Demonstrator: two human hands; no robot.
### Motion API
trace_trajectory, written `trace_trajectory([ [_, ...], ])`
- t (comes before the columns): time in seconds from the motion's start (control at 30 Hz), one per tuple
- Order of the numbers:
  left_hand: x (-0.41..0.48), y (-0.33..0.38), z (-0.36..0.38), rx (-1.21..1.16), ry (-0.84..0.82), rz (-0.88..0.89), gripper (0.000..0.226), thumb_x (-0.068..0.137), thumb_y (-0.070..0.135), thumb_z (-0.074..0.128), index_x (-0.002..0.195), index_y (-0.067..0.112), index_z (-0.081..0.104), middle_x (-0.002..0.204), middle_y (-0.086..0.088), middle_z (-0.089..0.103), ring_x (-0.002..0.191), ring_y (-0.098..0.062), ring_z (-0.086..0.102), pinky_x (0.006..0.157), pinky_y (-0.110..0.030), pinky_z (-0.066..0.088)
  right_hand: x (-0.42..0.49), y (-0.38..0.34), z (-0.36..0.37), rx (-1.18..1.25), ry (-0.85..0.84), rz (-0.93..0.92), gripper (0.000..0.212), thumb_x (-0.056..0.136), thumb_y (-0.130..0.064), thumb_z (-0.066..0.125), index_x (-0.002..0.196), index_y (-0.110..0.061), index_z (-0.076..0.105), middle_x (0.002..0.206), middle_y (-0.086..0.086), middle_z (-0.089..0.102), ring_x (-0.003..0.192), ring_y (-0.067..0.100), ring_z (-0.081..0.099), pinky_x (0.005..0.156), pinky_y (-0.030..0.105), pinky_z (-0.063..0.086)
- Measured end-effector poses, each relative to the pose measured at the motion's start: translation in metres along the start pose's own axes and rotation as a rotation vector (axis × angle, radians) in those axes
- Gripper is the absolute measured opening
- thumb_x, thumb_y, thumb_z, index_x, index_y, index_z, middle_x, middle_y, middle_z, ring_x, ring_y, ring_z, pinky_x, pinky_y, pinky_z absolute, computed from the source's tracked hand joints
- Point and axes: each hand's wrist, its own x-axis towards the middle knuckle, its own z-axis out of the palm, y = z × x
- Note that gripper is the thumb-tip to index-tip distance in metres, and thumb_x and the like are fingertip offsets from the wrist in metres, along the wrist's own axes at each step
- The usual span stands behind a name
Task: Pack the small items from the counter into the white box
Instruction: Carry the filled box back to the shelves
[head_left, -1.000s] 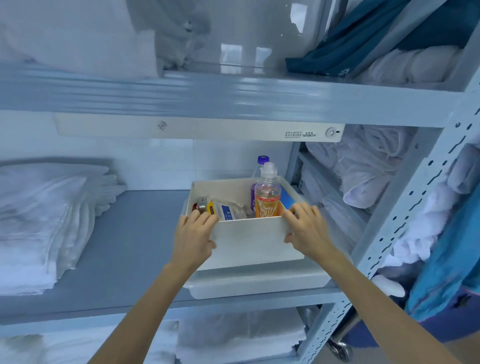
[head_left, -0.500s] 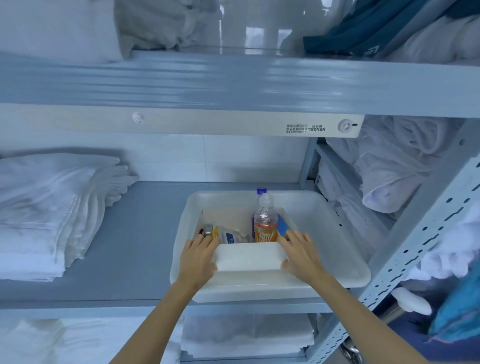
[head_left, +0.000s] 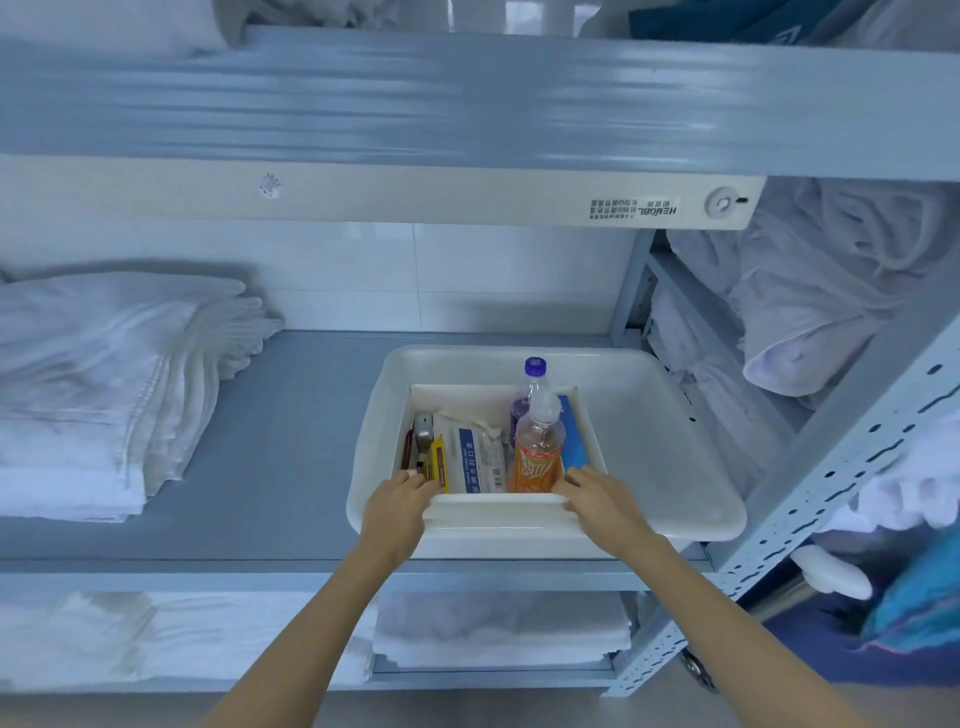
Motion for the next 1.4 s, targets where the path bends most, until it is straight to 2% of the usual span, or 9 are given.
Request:
trace_trajectory([
  [0.07, 0.001, -0.001, 0.003, -0.014, -0.028, -0.034, 0.048, 0.039, -0.013, 0.079, 0.071, 0.02, 0.068, 0.063, 0.005, 0.059, 0.057, -0.02, 0.057, 0.044, -0.021, 0.034, 0.002, 0.0, 0.001, 0.012, -0.05, -0.009, 0.029, 0.091, -0.01, 0.049, 0.116, -0.021, 0.058, 0.108, 0.0, 0.058, 0.099, 0.021, 0.053, 0.07, 0.031, 0.046],
  [0.23, 0.006, 0.0, 0.007, -0.104, -0.037, -0.136, 0.036, 0.073, -0.012, 0.058, 0.091, 0.014, 0.073, 0.086, -0.004, 0.067, 0.085, -0.027, 0.059, 0.057, -0.026, 0.032, 0.009, -0.005, -0.003, 0.012, -0.093, 0.048, 0.028, 0.091, -0.013, 0.047, 0.114, -0.021, 0.06, 0.107, 0.0, 0.062, 0.098, 0.023, 0.058, 0.077, 0.032, 0.048],
  [0.4, 0.004, -0.002, 0.008, -0.192, -0.02, -0.164, 0.027, 0.082, -0.006, 0.057, 0.091, 0.013, 0.073, 0.084, -0.007, 0.066, 0.077, -0.029, 0.06, 0.047, -0.024, 0.025, 0.002, -0.006, 0.0, 0.08, -0.03, 0.125, 0.026, 0.096, -0.026, 0.042, 0.113, -0.019, 0.061, 0.104, 0.0, 0.062, 0.095, 0.022, 0.057, 0.073, 0.03, 0.044],
  [0.5, -0.003, -0.008, 0.007, -0.26, -0.125, -0.076, 0.025, 0.096, 0.023, 0.049, 0.114, 0.014, 0.064, 0.11, -0.004, 0.064, 0.102, -0.026, 0.057, 0.078, -0.031, 0.041, -0.009, -0.007, 0.007, 0.234, -0.047, 0.16, 0.036, 0.096, -0.039, 0.041, 0.122, -0.019, 0.056, 0.113, 0.001, 0.059, 0.102, 0.02, 0.053, 0.08, 0.031, 0.043],
  [0.57, -0.006, -0.01, 0.006, -0.233, -0.231, -0.035, 0.042, 0.092, 0.042, 0.053, 0.126, 0.018, 0.055, 0.122, 0.001, 0.059, 0.112, -0.02, 0.052, 0.093, -0.03, 0.036, -0.014, -0.007, 0.008, 0.279, -0.082, 0.158, 0.044, 0.094, -0.045, 0.043, 0.128, -0.018, 0.051, 0.117, 0.002, 0.055, 0.107, 0.019, 0.049, 0.086, 0.03, 0.041],
  [0.67, -0.009, -0.005, 0.004, -0.209, -0.214, -0.018, 0.057, 0.079, 0.055, 0.064, 0.123, 0.019, 0.055, 0.118, 0.003, 0.059, 0.107, -0.019, 0.052, 0.09, -0.03, 0.036, -0.014, -0.009, 0.004, 0.278, -0.101, 0.174, 0.05, 0.091, -0.051, 0.046, 0.129, -0.02, 0.049, 0.117, 0.002, 0.055, 0.106, 0.018, 0.05, 0.086, 0.028, 0.042],
  [0.97, -0.02, 0.007, 0.012, -0.195, -0.046, -0.064, 0.044, 0.075, 0.053, 0.068, 0.1, 0.018, 0.064, 0.097, 0.003, 0.067, 0.091, -0.02, 0.058, 0.073, -0.028, 0.033, -0.023, -0.016, 0.005, 0.248, 0.008, 0.198, 0.049, 0.086, -0.053, 0.049, 0.119, -0.018, 0.06, 0.106, 0.001, 0.061, 0.097, 0.017, 0.054, 0.081, 0.025, 0.042],
  [1.27, -0.014, 0.012, -0.003, -0.162, -0.194, -0.095, 0.054, 0.075, 0.059, 0.064, 0.117, 0.024, 0.056, 0.113, 0.008, 0.062, 0.101, -0.013, 0.053, 0.084, -0.025, 0.036, -0.029, -0.013, 0.005, 0.28, -0.005, 0.176, 0.053, 0.088, -0.052, 0.049, 0.129, -0.018, 0.05, 0.116, 0.002, 0.055, 0.104, 0.019, 0.049, 0.089, 0.027, 0.039],
  [1.4, -0.019, 0.013, 0.0, -0.201, -0.151, -0.09, 0.056, 0.077, 0.054, 0.066, 0.121, 0.021, 0.055, 0.118, 0.004, 0.06, 0.107, -0.017, 0.052, 0.09, -0.029, 0.037, -0.034, -0.01, 0.007, 0.254, -0.019, 0.121, 0.06, 0.086, -0.049, 0.055, 0.137, -0.019, 0.042, 0.125, 0.001, 0.051, 0.112, 0.019, 0.047, 0.095, 0.028, 0.037],
])
